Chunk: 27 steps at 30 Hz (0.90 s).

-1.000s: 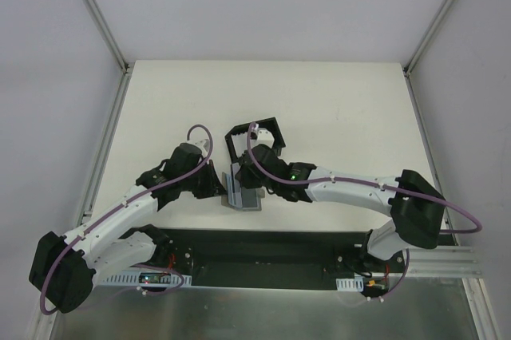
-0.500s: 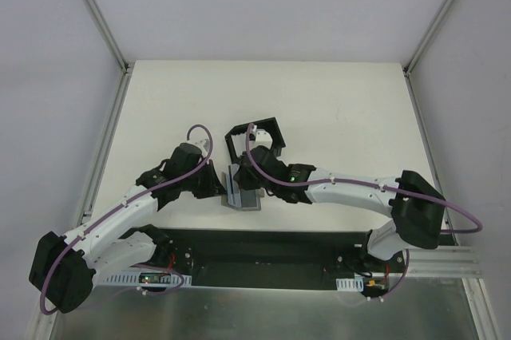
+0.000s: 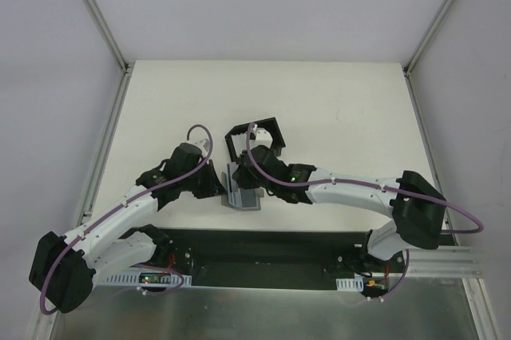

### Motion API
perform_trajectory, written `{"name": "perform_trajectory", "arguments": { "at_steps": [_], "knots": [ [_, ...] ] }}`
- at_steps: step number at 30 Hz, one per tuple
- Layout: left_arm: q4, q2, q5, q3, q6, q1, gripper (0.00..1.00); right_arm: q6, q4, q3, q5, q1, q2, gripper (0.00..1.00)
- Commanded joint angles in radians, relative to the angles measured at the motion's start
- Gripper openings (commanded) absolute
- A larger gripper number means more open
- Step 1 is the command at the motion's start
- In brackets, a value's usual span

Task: Put the credit cards into the card holder
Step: Turn over the card slot in the card holder.

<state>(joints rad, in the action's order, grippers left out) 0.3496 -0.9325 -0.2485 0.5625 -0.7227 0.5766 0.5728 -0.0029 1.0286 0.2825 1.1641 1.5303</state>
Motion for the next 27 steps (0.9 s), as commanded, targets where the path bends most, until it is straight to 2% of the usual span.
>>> {"name": "perform_trajectory", "arguments": {
  "at_steps": [1,7,15,27],
  "knots": [
    [0.003,0.003,0.023,0.016,-0.012,0.008,0.00,0.010,0.050,0.034,-0.008,0.006,0.031,0.00],
    [0.005,0.004,0.023,0.016,-0.011,0.008,0.00,0.012,0.043,0.041,-0.013,0.006,0.053,0.00],
    [0.003,0.001,0.023,0.019,-0.009,0.008,0.00,-0.008,-0.156,0.105,0.061,0.009,0.065,0.01],
    [0.005,0.006,0.020,0.010,-0.004,0.008,0.00,-0.011,-0.246,0.103,0.116,0.009,0.044,0.00]
  ]
}}
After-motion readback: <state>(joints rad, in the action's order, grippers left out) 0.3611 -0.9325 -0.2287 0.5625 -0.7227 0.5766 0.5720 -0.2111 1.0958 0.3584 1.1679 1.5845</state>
